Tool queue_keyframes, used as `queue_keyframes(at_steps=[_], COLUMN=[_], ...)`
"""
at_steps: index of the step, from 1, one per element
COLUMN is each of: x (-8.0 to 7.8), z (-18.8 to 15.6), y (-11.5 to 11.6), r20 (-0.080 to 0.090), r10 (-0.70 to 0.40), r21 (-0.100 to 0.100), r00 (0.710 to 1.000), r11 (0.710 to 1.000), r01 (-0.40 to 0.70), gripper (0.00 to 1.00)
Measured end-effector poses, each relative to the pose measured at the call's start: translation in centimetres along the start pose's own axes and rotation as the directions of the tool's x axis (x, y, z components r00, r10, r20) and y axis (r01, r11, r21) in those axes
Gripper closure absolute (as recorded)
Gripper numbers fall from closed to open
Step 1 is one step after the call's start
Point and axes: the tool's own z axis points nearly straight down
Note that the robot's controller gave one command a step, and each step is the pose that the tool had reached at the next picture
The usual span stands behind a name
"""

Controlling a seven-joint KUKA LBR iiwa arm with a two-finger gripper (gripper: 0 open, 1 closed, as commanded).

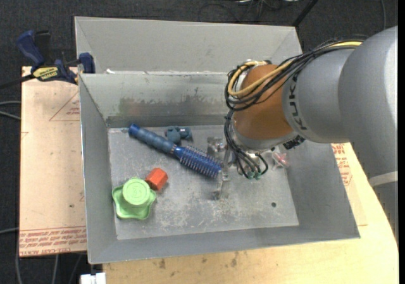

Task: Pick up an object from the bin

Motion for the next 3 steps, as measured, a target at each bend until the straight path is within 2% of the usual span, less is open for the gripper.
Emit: queue_keyframes(at_steps=[1,2,3], x=[-2.0,-0.9,-0.9], z=[-3.6,-5.2,-0.1], y=[2.1,2.0,1.9], r20=[0.011,0.007,0.001], r10=[0.004,0.146,0.187], r21=[0.002,0.003,0.003], r00=[1.000,0.989,0.982], r11=[1.000,0.989,0.982], r01=[-0.004,-0.146,-0.187], gripper=[0.00,0.00,0.00])
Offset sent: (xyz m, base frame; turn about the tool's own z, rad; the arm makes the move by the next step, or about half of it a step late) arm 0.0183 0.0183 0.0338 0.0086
